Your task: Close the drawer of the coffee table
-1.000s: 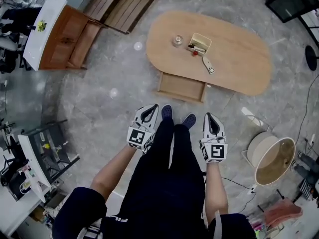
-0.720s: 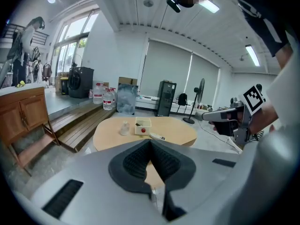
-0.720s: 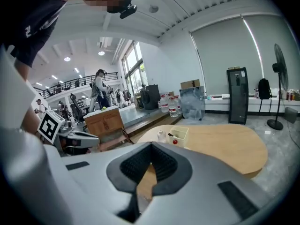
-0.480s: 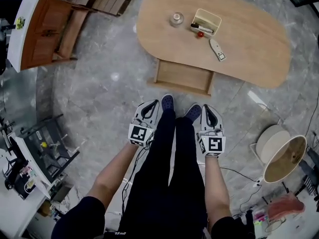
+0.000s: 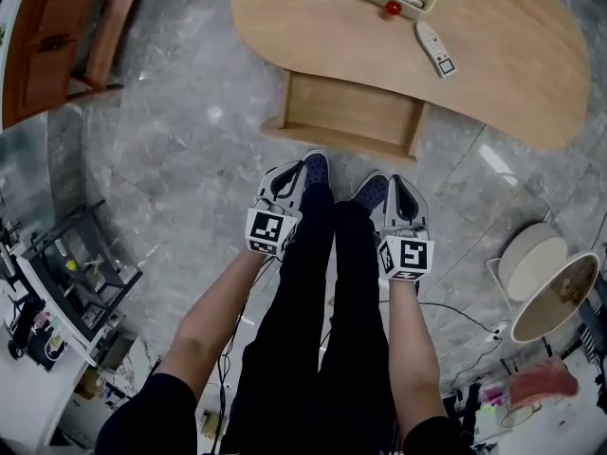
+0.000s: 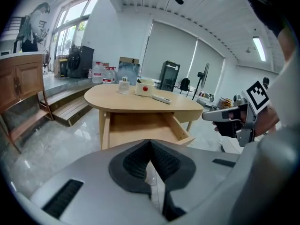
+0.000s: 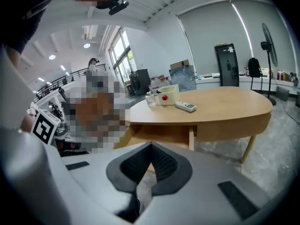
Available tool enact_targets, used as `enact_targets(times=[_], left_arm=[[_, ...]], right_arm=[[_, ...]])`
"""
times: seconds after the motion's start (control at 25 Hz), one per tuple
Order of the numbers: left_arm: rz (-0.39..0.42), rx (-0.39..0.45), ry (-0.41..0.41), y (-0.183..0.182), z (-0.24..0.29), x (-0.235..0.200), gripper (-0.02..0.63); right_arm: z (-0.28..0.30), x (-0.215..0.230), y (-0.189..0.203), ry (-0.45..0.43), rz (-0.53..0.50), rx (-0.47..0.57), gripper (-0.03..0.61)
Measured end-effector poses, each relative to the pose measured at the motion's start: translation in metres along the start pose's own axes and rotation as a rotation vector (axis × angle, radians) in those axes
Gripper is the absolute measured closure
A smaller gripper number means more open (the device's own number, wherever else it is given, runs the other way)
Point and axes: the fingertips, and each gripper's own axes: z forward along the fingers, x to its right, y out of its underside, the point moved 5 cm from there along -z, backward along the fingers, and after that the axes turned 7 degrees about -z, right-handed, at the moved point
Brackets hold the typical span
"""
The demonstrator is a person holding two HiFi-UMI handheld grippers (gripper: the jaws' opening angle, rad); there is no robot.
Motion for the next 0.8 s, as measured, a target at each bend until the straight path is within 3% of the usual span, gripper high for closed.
enact_targets(times=[0.48,0.8], left_arm=[[0.007,0.017,-0.003,0.087,0.048,-0.033,0.589],[-0.006,0.086,-0.047,0.106,0.067,-0.059,0.589]], right_arm=[[0.041,0.042,0.111,0.004,-0.027,-0.016,0.552],[0.045,0.055,0.138,0.054,-0.004,0.046,0.552]])
